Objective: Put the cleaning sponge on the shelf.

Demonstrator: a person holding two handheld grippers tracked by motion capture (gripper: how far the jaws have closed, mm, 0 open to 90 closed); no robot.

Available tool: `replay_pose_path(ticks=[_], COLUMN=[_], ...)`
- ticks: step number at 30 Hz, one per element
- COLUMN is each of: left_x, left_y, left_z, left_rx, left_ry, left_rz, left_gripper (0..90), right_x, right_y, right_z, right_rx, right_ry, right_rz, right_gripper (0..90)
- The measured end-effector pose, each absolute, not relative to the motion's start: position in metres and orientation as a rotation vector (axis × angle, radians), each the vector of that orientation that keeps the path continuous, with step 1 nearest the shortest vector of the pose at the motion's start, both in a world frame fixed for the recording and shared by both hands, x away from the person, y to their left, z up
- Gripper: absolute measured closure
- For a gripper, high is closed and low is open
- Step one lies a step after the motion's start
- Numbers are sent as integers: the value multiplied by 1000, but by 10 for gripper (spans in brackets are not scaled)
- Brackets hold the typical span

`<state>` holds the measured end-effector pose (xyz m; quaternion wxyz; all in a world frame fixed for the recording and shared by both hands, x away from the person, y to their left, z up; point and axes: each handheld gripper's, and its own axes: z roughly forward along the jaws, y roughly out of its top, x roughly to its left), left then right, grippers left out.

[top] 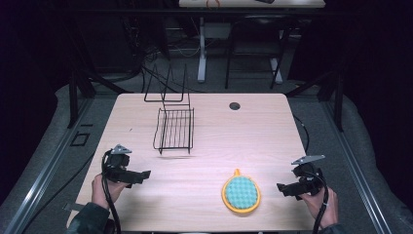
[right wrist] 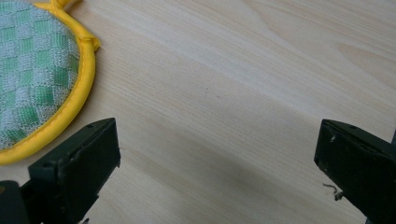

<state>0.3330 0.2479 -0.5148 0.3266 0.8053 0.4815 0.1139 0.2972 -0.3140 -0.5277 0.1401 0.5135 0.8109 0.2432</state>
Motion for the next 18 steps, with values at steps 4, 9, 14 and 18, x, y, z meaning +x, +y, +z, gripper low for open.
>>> replay_pose_path(ticks=[4,9,14,18], left_x=[331,329,330,330], left_y=[242,233,223,214], left_z=[-512,-507,-505,-502], left_rx=[2106,2108,2128,2125], left_ry=[1249,1217,1185,1166], left_rz=[279,280,264,256], left_gripper=[0,1,1,1], right_x=[297,297,297,298], right_y=[-314,-313,-312,-312], right_z=[-528,-529,-529,-530], right_rx=[1484,1474,1469,1470], right_ry=[2342,2356,2358,2362], right_rz=[704,701,695,694], right_gripper=[0,10,14,17])
